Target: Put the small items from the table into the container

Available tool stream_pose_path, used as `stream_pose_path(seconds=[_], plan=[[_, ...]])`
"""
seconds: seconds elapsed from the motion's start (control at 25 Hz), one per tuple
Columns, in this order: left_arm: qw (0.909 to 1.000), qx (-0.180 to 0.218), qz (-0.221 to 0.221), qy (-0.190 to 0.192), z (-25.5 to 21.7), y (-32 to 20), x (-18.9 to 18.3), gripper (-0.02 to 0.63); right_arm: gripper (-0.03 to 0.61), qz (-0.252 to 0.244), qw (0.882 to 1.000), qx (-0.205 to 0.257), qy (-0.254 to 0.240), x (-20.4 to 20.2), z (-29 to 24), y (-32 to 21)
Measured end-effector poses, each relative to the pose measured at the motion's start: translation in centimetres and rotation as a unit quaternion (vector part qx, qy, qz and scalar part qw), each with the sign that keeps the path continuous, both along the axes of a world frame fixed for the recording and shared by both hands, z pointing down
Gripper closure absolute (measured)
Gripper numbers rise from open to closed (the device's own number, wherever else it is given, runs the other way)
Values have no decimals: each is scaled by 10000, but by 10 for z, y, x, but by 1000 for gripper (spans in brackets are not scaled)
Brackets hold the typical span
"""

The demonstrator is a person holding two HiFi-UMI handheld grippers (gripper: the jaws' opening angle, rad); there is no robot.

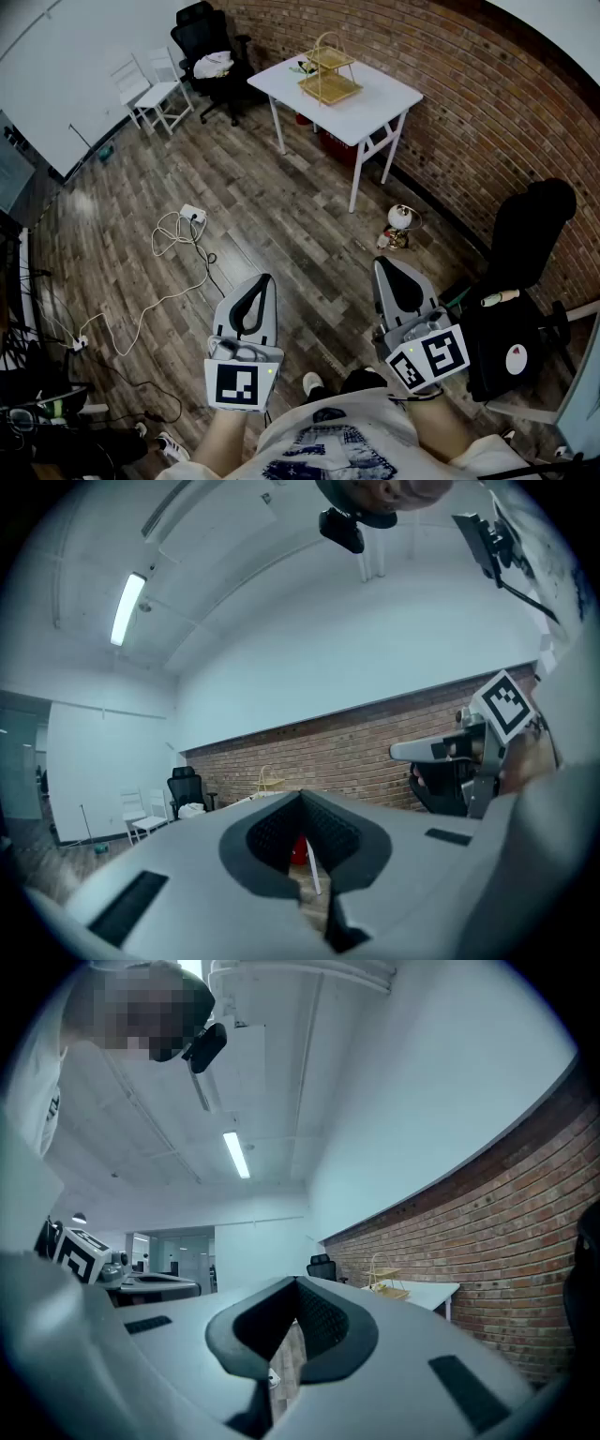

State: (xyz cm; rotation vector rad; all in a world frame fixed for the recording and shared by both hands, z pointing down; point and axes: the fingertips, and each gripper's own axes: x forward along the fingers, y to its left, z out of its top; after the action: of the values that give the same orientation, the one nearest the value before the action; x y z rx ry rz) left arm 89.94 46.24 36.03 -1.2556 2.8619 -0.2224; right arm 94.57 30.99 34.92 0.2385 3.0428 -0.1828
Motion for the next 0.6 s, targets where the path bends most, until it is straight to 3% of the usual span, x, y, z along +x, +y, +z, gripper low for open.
stream_pose_path(seconds=[0.24,0.6], plan=[[9997,63,-87,237,0,21,-26,565,560,-80,9999,-49,108,-32,-4,28],[9997,-17,-131,198,-9,-22,-89,565,560,116,9998,-137,67,-93,-9,-25]])
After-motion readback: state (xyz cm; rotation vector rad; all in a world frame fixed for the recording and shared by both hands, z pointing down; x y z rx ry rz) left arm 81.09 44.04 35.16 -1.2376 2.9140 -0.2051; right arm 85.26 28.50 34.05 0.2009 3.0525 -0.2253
